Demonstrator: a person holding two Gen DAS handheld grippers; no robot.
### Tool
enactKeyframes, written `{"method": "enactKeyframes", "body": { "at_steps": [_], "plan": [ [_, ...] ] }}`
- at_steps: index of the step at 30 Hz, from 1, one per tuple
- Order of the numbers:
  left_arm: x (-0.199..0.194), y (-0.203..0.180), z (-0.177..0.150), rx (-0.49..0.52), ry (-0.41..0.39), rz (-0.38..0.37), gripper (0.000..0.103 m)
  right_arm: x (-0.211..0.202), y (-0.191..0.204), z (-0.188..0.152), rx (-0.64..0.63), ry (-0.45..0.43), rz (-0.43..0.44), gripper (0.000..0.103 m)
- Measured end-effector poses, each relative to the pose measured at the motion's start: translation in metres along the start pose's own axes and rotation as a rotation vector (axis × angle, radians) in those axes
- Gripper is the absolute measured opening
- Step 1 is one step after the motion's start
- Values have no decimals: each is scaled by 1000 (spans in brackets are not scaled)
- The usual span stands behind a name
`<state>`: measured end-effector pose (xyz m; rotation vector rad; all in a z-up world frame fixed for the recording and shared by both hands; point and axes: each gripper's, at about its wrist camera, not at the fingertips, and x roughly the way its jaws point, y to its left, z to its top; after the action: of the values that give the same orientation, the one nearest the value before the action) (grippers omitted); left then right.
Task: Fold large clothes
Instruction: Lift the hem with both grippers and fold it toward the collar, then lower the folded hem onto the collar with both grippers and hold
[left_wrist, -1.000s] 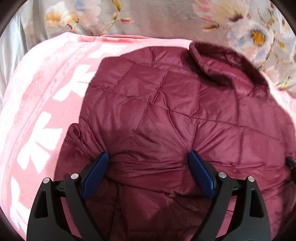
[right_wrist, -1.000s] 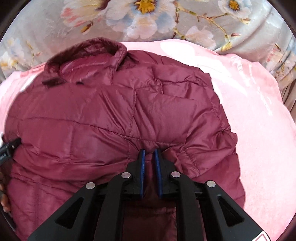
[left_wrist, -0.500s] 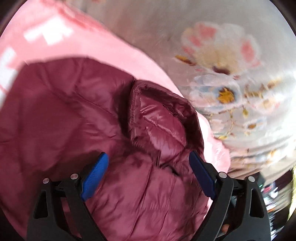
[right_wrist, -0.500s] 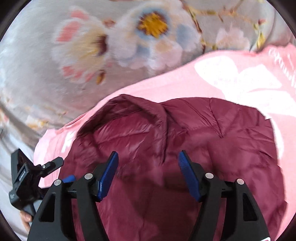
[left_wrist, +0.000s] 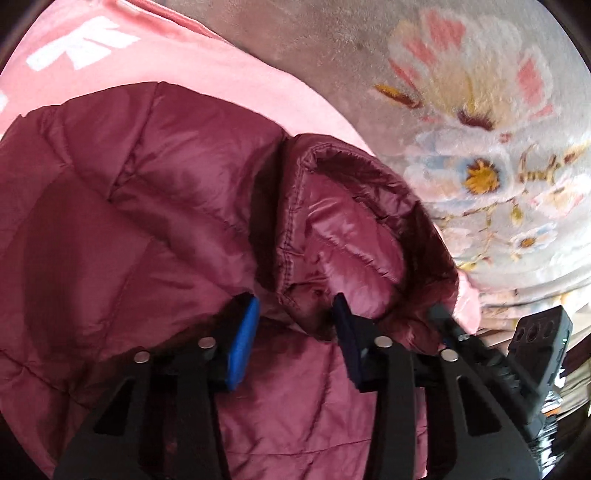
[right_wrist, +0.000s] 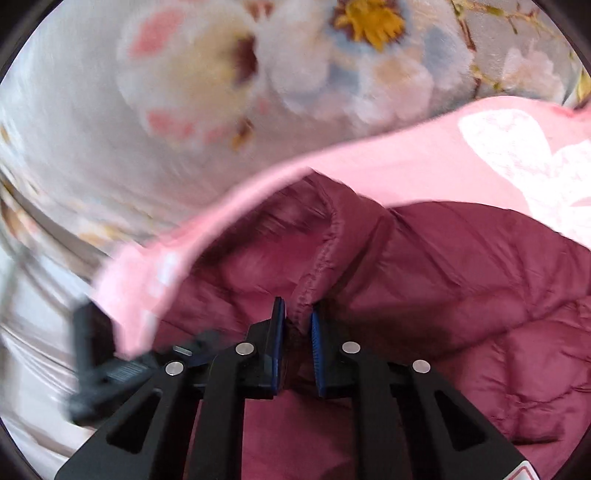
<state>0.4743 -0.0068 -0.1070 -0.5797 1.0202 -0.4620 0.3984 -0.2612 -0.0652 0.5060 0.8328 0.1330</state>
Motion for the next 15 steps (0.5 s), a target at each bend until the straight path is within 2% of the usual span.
{"method": "enactKeyframes", "body": {
  "at_steps": [1,5,9,12,15],
  "plan": [
    [1,2,-1,3,1,4,34,6,-4,-6,-2,17,-27,13],
    [4,10,-6,18,3,23,26,8,-30,-21,67,19,-12,13],
    [-1,11,-6,18,4,-9,25,-2,-39,-30,98,10,36,21],
    [2,7,-5,2,6,-25,28,0,-27,-34,64,14,37,22],
    [1,3,-7,2,12,-33,27,4,-21,-37,61,27,45,13]
  ]
}}
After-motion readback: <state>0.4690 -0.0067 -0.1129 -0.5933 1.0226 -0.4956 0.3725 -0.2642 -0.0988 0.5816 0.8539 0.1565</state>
